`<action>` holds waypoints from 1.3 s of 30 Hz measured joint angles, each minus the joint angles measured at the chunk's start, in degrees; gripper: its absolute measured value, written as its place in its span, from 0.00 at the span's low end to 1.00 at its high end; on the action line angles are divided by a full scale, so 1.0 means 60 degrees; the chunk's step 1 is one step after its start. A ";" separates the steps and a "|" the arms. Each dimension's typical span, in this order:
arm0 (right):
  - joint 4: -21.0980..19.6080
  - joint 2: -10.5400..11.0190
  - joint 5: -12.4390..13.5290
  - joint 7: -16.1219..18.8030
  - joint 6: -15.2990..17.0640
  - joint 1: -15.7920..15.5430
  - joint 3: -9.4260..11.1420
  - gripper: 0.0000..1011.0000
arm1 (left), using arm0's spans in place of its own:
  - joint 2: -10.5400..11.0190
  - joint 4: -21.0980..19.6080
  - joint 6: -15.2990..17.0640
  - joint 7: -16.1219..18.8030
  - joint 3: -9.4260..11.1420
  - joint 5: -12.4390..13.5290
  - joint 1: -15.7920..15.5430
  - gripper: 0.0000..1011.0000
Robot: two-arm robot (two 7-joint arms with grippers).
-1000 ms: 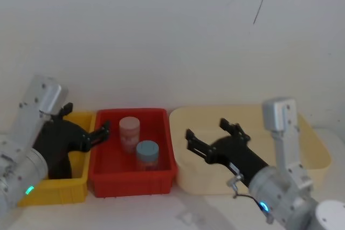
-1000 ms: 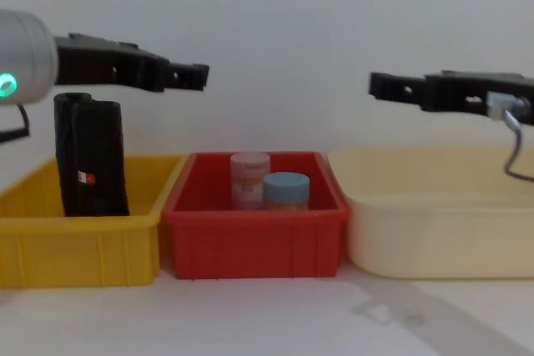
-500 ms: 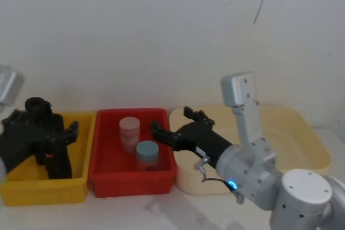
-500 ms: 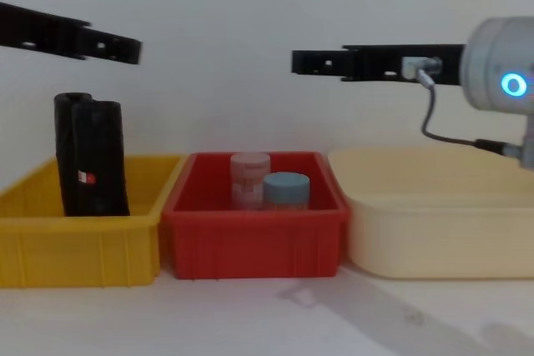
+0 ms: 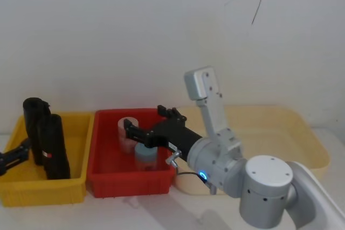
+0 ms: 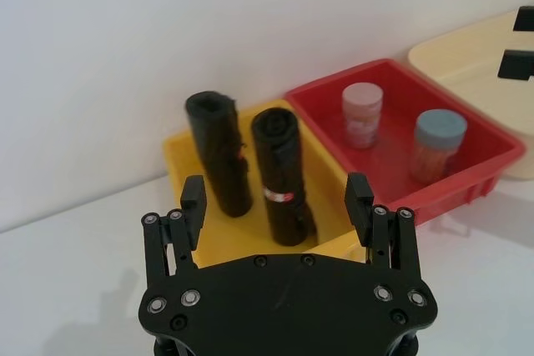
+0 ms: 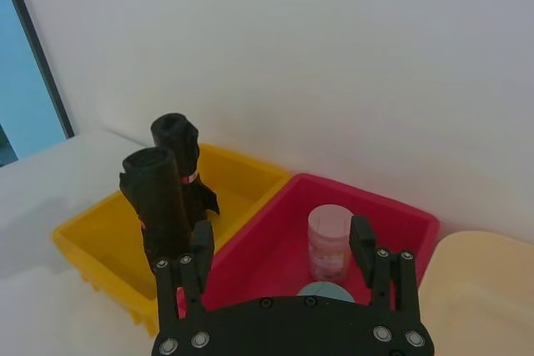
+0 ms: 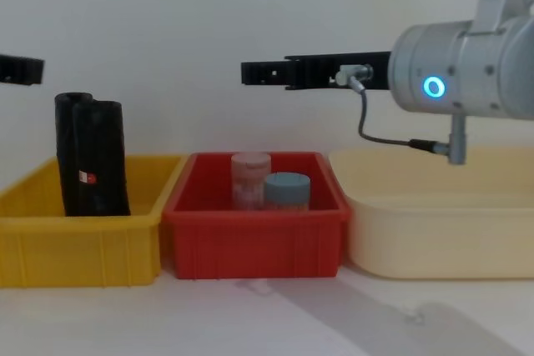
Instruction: Pick up the garbage bag with the one hand and transfer it to the other hand.
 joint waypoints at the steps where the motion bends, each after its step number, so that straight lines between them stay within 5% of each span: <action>1: 0.0000 0.0000 0.0000 0.0000 0.0000 0.0000 0.0000 0.99 | 0.0000 0.0000 0.0000 0.0000 0.0000 0.0000 0.0000 0.99; 7: 0.0696 -0.0295 -0.0180 -0.0006 -0.0135 0.0338 -0.0177 0.99 | 0.0217 0.0450 -0.0722 -0.0344 -0.0324 0.0134 0.0243 0.99; 16: 0.1474 -0.0577 -0.0415 -0.0073 -0.0317 0.0677 -0.0303 0.99 | 0.0226 0.1266 -0.1532 -0.0654 -0.0316 0.0336 -0.0006 0.99; 26: 0.2274 -0.0820 -0.0635 -0.0176 -0.0435 0.0974 -0.0366 0.99 | -0.0057 0.2507 -0.2341 -0.1067 0.0069 0.0443 -0.0735 0.99; 39: 0.2633 -0.0887 -0.0774 -0.0194 -0.0293 0.1097 -0.0318 0.99 | -0.0516 0.4467 -0.3052 -0.2117 0.0970 0.0253 -0.2162 0.99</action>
